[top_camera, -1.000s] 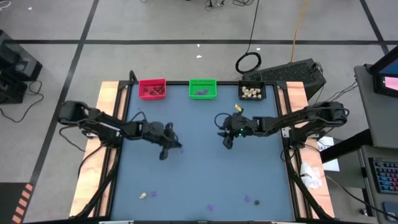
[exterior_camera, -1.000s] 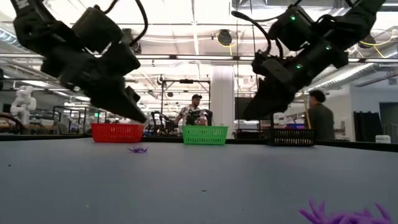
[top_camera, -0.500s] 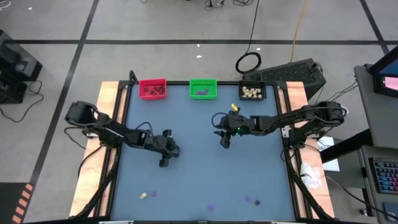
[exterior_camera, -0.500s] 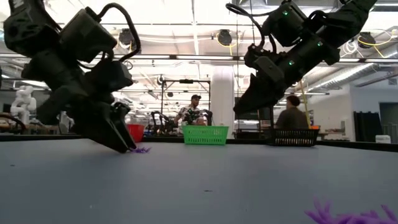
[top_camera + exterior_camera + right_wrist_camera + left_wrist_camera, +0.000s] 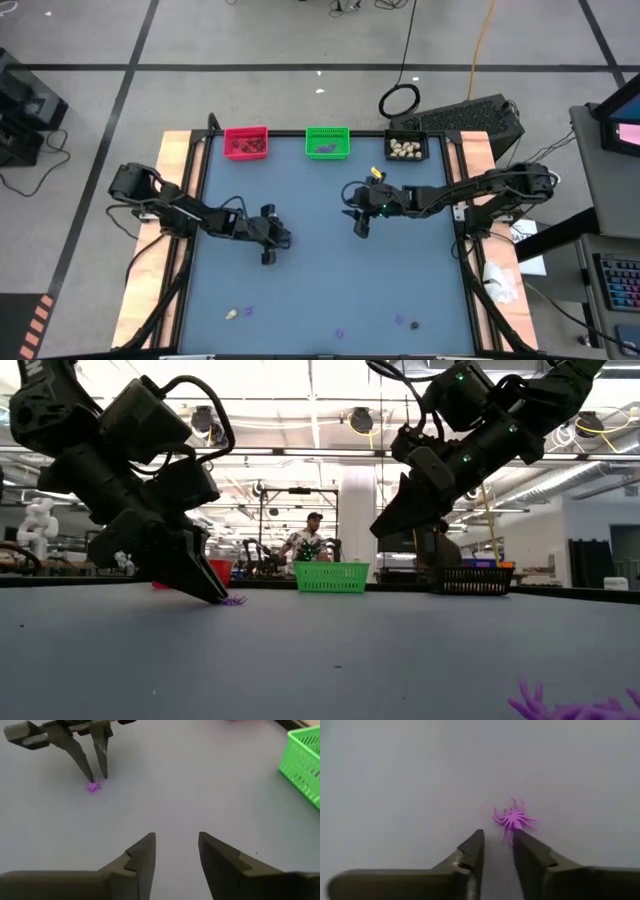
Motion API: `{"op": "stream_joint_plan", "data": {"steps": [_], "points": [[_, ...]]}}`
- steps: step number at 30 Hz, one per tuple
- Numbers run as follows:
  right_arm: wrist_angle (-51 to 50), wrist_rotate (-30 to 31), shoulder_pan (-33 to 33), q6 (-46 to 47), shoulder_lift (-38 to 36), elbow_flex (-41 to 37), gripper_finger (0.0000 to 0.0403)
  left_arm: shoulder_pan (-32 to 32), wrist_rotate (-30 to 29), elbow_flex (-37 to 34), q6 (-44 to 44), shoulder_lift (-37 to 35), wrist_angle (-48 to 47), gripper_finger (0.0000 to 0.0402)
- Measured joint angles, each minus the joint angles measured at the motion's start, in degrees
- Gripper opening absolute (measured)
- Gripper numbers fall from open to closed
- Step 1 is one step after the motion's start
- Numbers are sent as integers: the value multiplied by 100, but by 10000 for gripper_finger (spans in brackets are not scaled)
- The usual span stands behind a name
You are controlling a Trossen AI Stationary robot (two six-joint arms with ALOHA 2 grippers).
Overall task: Sort Halloween decoration
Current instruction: Put the purple spider toy into the green bin
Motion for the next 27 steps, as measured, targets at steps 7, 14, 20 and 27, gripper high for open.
{"op": "stream_joint_plan", "data": {"steps": [7, 14, 20, 27], "points": [[138, 1, -7, -271, -2, 0, 141, 2, 203, -2, 431, 0, 24, 13], [137, 1, -15, -374, -2, 0, 141, 7, 324, 14, 622, 0, 19, 0], [140, 1, -15, -377, -2, 0, 141, 228, 459, 214, 826, -76, -71, 0], [140, 1, -15, -421, -2, -2, 141, 785, 867, 504, 867, -484, -199, 0]]}}
